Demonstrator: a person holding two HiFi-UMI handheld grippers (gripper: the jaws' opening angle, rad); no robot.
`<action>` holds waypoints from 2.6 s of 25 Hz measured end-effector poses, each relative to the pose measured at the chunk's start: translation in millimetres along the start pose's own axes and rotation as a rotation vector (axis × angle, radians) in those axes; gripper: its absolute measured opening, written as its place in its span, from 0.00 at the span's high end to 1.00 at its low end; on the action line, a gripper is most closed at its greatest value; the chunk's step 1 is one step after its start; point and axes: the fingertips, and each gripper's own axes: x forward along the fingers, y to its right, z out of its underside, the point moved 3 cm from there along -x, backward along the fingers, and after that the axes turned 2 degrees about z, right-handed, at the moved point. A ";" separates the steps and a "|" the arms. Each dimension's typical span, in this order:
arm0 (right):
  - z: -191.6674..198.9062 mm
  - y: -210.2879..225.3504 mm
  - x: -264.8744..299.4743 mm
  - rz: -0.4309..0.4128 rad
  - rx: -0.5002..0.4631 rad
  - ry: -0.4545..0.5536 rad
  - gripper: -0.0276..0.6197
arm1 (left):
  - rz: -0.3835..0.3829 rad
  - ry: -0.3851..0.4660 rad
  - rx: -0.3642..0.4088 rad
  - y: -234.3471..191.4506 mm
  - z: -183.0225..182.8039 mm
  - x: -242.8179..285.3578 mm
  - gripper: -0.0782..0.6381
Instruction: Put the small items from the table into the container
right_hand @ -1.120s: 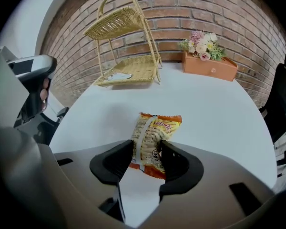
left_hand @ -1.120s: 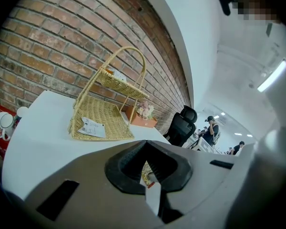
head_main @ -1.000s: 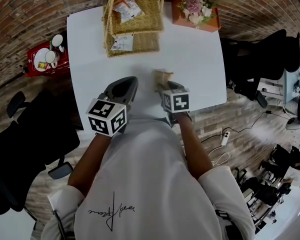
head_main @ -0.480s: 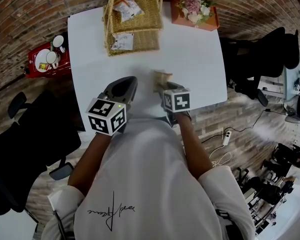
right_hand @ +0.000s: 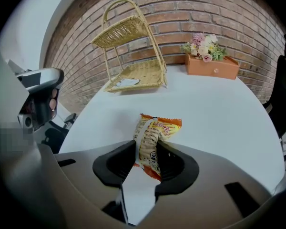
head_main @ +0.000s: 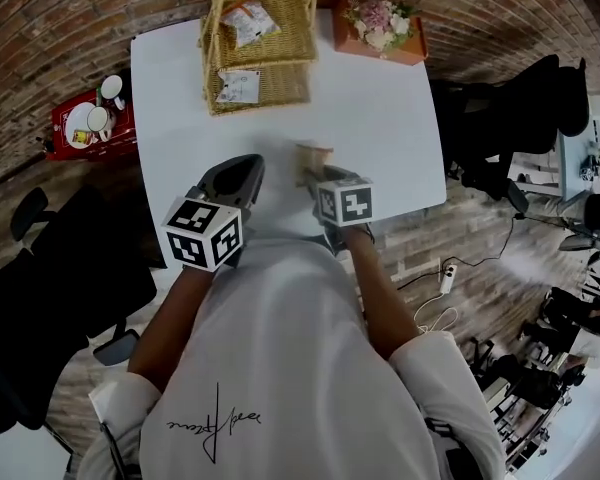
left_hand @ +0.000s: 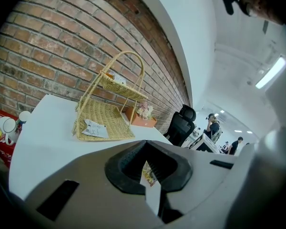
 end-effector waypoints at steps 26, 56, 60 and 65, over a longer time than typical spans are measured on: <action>-27.8 -49.8 -33.1 -0.074 -0.145 0.074 0.73 | -0.022 0.026 -0.010 -5.5 -0.2 -8.4 0.88; -88.0 -53.2 -41.9 -0.096 -0.204 0.154 0.73 | -0.034 0.030 -0.020 -9.1 -3.7 -8.0 0.88; -96.3 -51.3 -39.8 -0.097 -0.205 0.163 0.73 | -0.039 0.024 -0.015 -10.8 -3.3 -8.0 0.88; -103.4 -52.9 -36.7 -0.107 -0.208 0.169 0.73 | -0.048 0.015 -0.018 -12.8 -2.1 -7.7 0.88</action>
